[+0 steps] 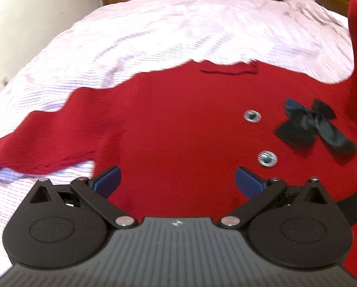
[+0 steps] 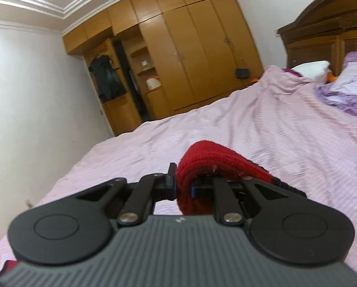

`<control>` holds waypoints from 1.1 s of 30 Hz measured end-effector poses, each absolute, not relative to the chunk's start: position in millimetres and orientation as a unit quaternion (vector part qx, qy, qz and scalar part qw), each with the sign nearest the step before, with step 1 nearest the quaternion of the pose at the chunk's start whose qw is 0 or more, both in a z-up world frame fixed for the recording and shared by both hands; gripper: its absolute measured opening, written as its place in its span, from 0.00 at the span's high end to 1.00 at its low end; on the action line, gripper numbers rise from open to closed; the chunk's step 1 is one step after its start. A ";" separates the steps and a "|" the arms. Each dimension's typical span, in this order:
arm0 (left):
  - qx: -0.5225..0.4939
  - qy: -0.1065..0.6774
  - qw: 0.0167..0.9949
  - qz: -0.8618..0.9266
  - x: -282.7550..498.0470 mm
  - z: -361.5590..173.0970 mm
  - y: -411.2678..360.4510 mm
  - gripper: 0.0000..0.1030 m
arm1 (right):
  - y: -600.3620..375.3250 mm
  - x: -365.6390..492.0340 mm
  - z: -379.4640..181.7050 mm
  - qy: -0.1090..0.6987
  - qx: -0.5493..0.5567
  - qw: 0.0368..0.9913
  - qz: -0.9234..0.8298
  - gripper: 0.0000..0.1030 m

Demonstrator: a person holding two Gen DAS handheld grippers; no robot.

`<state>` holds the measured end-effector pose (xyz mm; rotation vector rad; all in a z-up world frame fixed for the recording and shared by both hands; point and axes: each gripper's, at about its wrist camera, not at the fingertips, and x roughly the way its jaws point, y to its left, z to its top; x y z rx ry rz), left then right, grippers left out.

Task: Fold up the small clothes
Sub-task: 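Lift the sleeve across the cardigan body and open the right gripper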

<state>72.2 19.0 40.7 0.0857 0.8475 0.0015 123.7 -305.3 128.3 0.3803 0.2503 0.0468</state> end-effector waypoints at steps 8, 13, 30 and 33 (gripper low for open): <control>0.044 0.394 0.917 0.050 66.0 55.2 67.2 0.00 | -222.8 145.8 116.9 0.131 0.139 0.978 0.081 0.87; 0.032 0.392 0.916 0.074 63.1 50.4 89.1 0.00 | -179.0 156.5 90.4 0.153 0.124 0.973 0.123 0.87; -0.004 0.396 0.911 0.115 63.7 41.2 124.8 0.00 | -101.2 153.1 1.6 0.293 0.125 0.924 0.213 0.41; 0.004 0.391 0.914 0.111 63.6 44.9 119.6 0.00 | -105.9 146.6 2.9 0.303 0.140 0.921 0.201 0.41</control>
